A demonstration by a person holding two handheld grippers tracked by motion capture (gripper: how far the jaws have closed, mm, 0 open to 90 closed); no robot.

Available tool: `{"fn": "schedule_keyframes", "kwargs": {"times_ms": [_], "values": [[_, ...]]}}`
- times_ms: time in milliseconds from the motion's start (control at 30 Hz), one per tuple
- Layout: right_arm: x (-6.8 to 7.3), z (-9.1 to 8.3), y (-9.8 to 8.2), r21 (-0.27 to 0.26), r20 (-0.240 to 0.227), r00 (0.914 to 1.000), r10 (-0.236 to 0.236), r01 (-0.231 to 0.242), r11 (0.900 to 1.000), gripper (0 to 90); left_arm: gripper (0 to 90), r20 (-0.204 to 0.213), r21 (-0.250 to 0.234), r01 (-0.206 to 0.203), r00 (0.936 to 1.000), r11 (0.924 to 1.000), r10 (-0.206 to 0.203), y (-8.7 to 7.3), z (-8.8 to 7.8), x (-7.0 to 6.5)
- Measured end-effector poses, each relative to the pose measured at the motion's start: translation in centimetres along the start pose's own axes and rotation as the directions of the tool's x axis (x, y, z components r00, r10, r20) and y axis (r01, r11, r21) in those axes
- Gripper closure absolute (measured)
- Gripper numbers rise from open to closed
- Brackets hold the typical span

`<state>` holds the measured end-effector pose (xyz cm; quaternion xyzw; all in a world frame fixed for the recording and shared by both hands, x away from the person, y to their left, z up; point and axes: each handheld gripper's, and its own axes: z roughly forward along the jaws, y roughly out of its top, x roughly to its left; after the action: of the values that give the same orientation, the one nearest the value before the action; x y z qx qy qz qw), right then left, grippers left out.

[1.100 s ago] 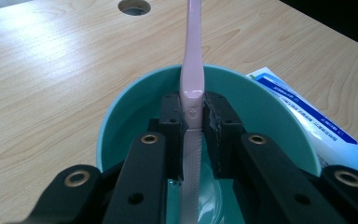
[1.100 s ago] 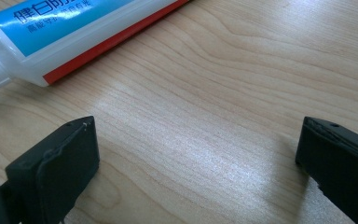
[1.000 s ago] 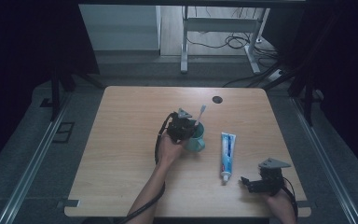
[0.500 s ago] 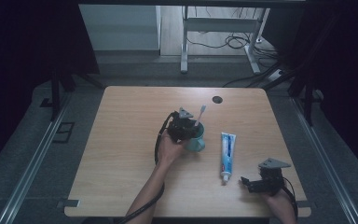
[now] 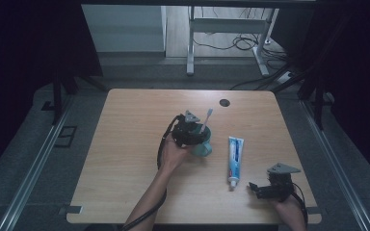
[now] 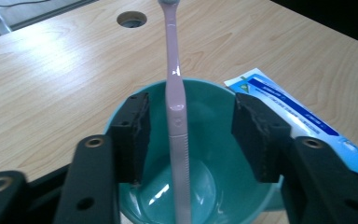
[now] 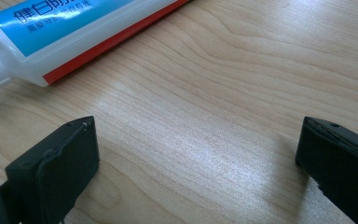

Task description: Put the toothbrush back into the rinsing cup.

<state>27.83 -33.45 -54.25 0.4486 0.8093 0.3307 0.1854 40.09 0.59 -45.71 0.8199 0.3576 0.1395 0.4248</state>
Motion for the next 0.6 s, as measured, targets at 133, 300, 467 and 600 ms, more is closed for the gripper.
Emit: {"fn": "schedule_keyframes", "kwargs": {"times_ms": [133, 300, 467, 600], "values": [[0.0, 0.0, 0.0, 0.0, 0.0, 1.0, 0.0, 0.0, 1.0, 0.0, 35.5, 0.013, -0.005, 0.006, 0.9999, 1.0, -0.006, -0.2, -0.3, 0.1], [0.0, 0.0, 0.0, 0.0, 0.0, 1.0, 0.001, -0.001, 1.0, 0.0, 25.2, 0.04, -0.019, 0.025, 0.9989, 0.9995, -0.024, -0.4, -0.8, 0.3], [0.0, 0.0, 0.0, 0.001, 0.0, 1.0, 0.002, -0.002, 1.0, 0.0, 17.7, 0.067, -0.011, 0.033, 0.9973, 0.9994, -0.032, -0.8, -1.5, 0.6], [0.0, 0.0, 0.0, 0.002, 0.0, 1.0, 0.002, -0.002, 1.0, 0.0, 13.7, 0.072, -0.009, 0.026, 0.9971, 0.9996, -0.026, -1.1, -1.9, 0.6]]}}
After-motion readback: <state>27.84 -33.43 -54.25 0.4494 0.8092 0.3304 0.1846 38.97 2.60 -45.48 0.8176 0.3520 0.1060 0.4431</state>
